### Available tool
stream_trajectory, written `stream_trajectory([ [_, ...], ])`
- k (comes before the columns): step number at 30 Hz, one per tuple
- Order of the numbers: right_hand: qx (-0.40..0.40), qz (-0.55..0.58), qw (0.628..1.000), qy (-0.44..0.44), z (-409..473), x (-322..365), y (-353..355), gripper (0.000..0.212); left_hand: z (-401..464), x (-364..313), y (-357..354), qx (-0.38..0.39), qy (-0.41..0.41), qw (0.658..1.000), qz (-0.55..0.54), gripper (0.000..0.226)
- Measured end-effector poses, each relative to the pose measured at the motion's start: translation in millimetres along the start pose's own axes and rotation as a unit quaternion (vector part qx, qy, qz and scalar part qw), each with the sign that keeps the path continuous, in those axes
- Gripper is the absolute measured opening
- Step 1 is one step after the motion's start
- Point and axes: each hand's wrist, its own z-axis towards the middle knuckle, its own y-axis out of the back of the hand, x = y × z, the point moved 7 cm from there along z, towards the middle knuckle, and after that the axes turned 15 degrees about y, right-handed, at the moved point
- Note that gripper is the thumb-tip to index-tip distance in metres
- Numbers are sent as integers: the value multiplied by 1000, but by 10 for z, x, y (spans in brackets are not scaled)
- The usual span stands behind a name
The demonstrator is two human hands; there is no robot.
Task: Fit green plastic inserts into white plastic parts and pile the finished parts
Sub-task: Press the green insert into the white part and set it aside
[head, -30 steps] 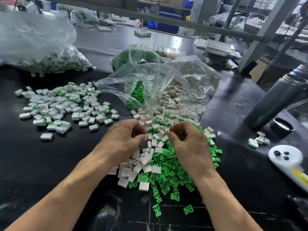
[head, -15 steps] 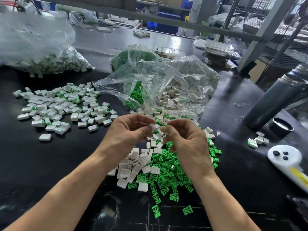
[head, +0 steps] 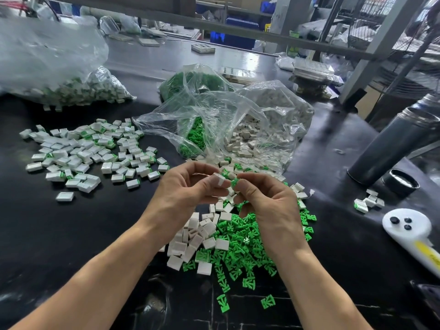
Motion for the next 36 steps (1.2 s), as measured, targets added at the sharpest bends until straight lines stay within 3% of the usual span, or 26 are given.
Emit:
stream_trajectory([
  [3,-2,18,1000,-5,-2,-3,-7,7,15,57,-44,24,32,999,-25,31],
  [11,14,-5,1000,-7,-43,-20,-52,5,36,122,-117,43,61,997,-15,17],
  [20,-4,-32,999,13,-47,12,-11,5,-13,97,-209,58,32,997,36,36],
  [27,47,-73,996,22,-58,20,-61,5,-7,83,-103,2,-7,994,109,8],
  [36,87,-149,984,49,-38,90,-67,9,-7,29,4,-44,-21,993,106,8],
])
